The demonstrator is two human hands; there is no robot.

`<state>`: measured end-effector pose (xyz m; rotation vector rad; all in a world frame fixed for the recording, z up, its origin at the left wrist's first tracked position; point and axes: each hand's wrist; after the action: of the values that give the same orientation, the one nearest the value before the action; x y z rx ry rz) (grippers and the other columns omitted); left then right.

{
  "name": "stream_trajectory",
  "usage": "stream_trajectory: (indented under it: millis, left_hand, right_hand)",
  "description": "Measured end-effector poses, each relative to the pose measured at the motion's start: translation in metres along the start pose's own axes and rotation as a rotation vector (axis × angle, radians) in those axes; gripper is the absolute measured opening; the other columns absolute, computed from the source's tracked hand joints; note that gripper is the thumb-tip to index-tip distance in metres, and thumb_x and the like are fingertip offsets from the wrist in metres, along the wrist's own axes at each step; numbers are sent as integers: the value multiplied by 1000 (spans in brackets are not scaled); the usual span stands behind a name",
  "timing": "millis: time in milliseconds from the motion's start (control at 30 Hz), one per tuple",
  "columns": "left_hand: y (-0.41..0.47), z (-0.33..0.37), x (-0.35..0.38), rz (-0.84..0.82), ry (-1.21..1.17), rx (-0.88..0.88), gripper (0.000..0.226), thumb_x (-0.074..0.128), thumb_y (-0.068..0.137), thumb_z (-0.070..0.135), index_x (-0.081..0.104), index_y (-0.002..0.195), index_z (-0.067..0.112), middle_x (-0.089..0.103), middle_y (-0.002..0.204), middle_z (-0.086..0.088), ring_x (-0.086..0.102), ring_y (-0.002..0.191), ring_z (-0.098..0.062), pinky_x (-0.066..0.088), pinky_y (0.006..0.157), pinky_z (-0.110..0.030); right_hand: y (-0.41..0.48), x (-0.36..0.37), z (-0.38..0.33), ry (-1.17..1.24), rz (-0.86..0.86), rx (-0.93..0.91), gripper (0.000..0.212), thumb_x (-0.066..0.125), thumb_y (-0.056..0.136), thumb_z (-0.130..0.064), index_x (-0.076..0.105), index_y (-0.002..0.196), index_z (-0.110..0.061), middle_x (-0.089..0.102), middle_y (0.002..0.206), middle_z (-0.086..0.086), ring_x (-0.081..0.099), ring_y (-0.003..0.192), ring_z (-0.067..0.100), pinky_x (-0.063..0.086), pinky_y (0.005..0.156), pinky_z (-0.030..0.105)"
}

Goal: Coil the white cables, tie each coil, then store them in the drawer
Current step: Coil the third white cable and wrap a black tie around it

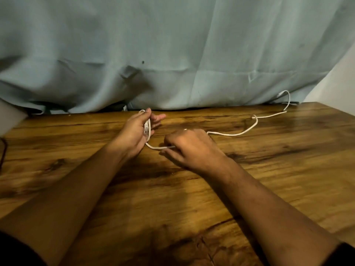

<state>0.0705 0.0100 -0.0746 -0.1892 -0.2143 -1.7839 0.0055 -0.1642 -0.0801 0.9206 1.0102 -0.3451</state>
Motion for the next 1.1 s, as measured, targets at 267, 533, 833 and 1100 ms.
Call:
stream_trajectory:
  millis: [267, 533, 833, 1100]
  left_hand:
    - [-11, -8, 7, -78, 402, -48, 34, 40, 111, 24, 61, 94, 3, 72, 64, -10, 69, 51, -19, 54, 48, -24]
    - [-18, -6, 10, -417, 241, -123, 31, 36, 104, 19, 58, 83, 10, 31, 48, 4, 30, 31, -9, 33, 45, -25]
    - [-22, 2, 12, -674, -292, -292, 36, 37, 107, 38, 52, 81, 18, 32, 53, 10, 22, 39, -5, 24, 42, -19]
    - [-23, 11, 10, -599, -475, -158, 43, 41, 103, 34, 56, 68, 16, 55, 146, -25, 55, 136, -37, 63, 87, -42]
  right_hand:
    - [-2, -8, 14, 40, 393, 147, 29, 58, 101, -38, 71, 112, -14, 63, 100, 9, 62, 84, 27, 49, 66, 37]
    - [-7, -5, 19, 88, 389, 410, 39, 49, 102, -53, 65, 120, -22, 55, 104, 6, 63, 78, 27, 44, 58, 31]
    - [-10, -1, 26, 104, 232, 493, 52, 27, 106, -57, 67, 101, -24, 72, 82, 6, 68, 76, 35, 43, 62, 36]
    - [-14, 11, 28, 189, 21, 547, 34, 31, 109, -44, 57, 123, -26, 74, 104, 14, 69, 95, 42, 52, 76, 44]
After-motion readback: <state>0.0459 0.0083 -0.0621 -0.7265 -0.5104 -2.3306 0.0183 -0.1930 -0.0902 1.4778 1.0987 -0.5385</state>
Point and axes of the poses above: each hand's wrist, its own y-axis towards the middle knuckle, its own x-axis out of the palm, z = x × y
